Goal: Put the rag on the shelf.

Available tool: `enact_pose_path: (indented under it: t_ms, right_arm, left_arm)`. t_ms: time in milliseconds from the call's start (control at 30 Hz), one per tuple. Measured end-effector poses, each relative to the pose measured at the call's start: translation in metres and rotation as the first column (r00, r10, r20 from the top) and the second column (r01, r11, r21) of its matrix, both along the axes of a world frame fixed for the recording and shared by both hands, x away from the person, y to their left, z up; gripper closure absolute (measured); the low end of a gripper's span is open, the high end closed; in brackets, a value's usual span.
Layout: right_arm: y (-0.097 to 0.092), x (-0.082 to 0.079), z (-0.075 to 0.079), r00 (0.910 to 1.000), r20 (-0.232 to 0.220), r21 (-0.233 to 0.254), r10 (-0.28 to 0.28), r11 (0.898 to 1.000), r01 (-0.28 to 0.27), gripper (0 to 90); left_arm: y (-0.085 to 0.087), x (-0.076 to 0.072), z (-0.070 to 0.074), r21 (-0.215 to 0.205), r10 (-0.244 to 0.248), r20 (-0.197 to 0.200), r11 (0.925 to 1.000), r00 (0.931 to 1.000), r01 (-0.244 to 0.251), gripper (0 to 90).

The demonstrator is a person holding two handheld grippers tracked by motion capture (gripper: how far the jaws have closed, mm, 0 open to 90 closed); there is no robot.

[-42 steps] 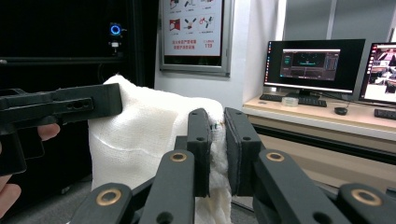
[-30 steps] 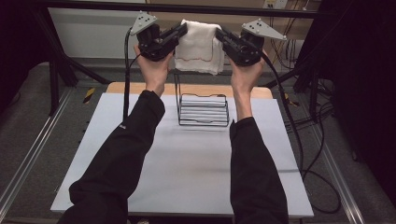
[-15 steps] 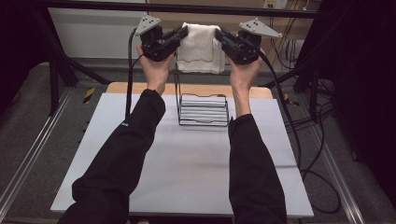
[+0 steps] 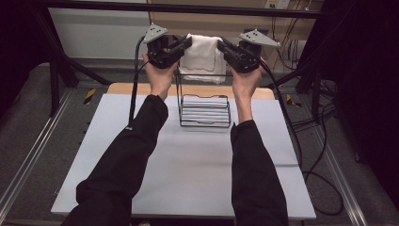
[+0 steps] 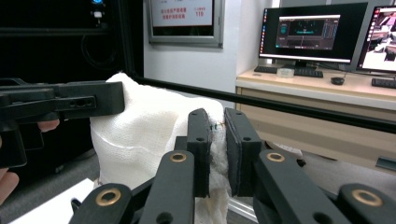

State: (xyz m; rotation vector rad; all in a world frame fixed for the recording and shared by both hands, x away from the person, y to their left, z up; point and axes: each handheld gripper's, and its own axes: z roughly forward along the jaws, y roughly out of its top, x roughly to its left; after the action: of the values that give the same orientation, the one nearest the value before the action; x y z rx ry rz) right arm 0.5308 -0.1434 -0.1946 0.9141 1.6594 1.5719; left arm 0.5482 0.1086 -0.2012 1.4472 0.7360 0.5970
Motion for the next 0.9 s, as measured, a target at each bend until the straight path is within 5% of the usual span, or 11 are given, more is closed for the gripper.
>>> enact_pose_path:
  t_ms: [400,900]
  right_arm:
    - [-0.004,-0.007,-0.017,0.9996,-0.025,-0.018,0.013,1.0,-0.014,81.1]
    - [-0.008,-0.022,-0.022,0.9989,-0.036,-0.041,0.031,0.999,-0.033,80.8]
  left_arm:
    - [0.001,-0.009,-0.02,0.025,-0.025,-0.02,0.9994,0.9995,0.025,81.7]
    - [0.002,-0.023,-0.025,0.053,-0.051,-0.018,0.9972,0.9985,0.052,81.5]
